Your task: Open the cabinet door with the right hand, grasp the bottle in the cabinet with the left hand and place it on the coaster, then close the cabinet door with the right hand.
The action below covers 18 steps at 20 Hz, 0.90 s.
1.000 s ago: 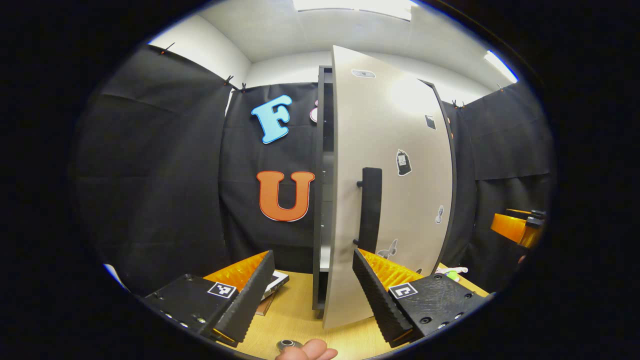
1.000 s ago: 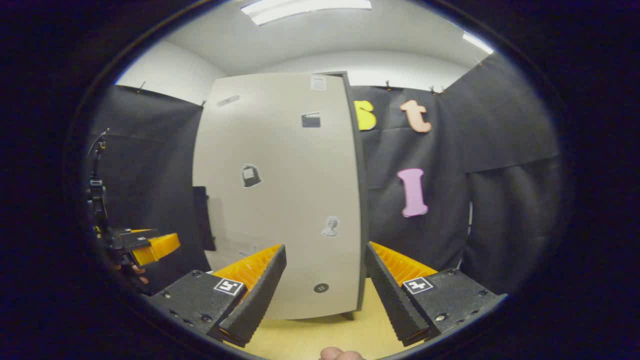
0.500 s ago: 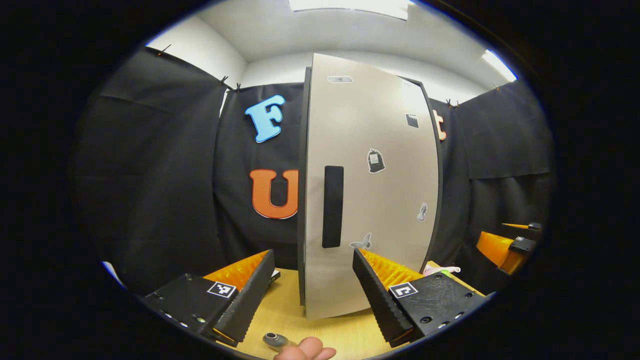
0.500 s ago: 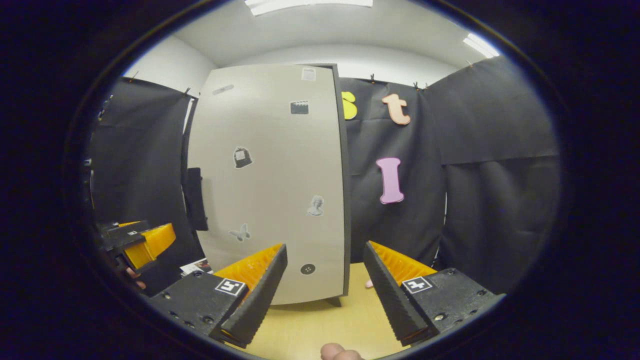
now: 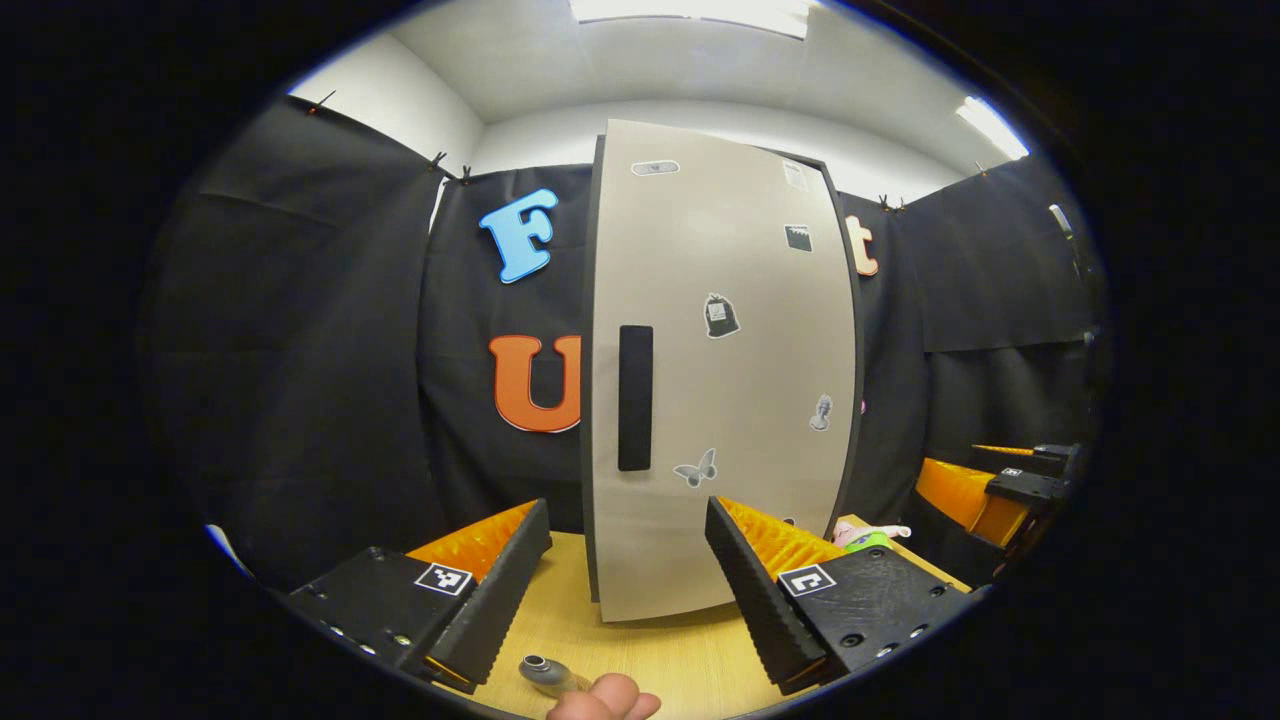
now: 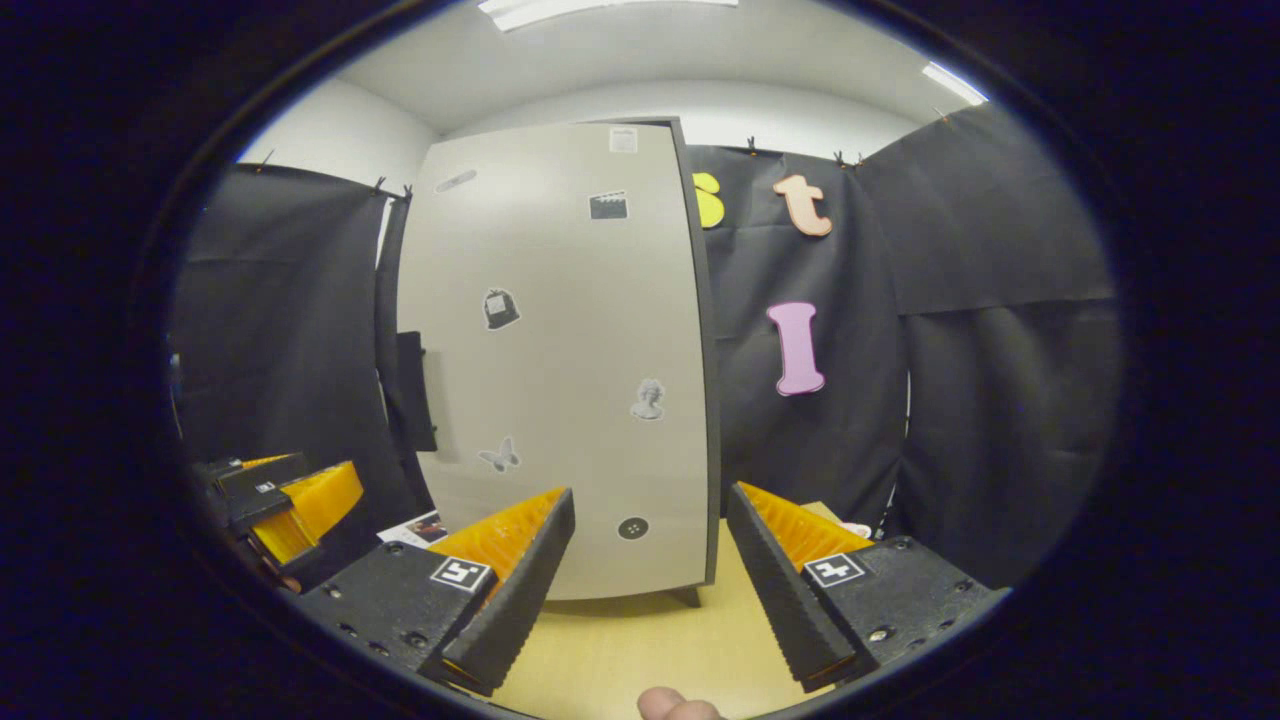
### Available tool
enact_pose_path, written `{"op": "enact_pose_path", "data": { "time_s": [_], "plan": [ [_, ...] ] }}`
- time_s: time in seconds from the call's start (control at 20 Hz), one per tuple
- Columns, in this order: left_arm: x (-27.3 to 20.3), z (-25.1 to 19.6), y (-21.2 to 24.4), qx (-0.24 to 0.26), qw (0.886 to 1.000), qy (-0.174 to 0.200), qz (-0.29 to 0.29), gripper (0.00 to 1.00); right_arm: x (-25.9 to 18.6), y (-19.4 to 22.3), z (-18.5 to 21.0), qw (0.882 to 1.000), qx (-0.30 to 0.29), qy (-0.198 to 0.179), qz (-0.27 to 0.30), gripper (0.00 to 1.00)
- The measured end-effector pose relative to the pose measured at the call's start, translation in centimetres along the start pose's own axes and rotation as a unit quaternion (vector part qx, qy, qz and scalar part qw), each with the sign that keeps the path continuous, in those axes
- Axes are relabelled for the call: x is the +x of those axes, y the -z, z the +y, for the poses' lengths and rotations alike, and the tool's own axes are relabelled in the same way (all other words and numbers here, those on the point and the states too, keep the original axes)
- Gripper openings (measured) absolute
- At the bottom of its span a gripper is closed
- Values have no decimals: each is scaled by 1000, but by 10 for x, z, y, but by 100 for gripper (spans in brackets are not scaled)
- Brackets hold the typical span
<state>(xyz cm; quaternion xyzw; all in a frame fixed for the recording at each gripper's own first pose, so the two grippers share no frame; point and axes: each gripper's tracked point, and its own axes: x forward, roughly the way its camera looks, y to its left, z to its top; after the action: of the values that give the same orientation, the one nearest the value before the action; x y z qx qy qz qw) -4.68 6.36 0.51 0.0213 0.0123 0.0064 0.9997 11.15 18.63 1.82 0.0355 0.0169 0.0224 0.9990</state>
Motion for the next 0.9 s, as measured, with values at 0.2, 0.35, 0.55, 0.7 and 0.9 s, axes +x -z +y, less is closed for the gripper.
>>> {"op": "enact_pose_path", "data": {
  "time_s": [0.2, 0.35, 0.55, 0.7, 0.9],
  "plan": [
    [-3, -2, -3, 3, 1000, 6, -7, 95, 2, 4, 8, 1000, -2, -13, 5, 94],
    [-3, -1, 1, -4, 1000, 8, 1, 95, 0, 3, 15, 1000, -1, -21, 4, 94],
    [-3, 0, 6, -1, 1000, 10, 15, 95, 1, 5, 18, 1000, 2, -21, 9, 94],
    [-5, 5, 5, -1, 1000, 10, 15, 95, 3, 8, 22, 1000, 7, -22, 16, 94],
    [-4, 13, 6, -7, 1000, 10, 16, 95, -2, 2, 29, 1000, 9, -20, 1, 94]
  ]
}}
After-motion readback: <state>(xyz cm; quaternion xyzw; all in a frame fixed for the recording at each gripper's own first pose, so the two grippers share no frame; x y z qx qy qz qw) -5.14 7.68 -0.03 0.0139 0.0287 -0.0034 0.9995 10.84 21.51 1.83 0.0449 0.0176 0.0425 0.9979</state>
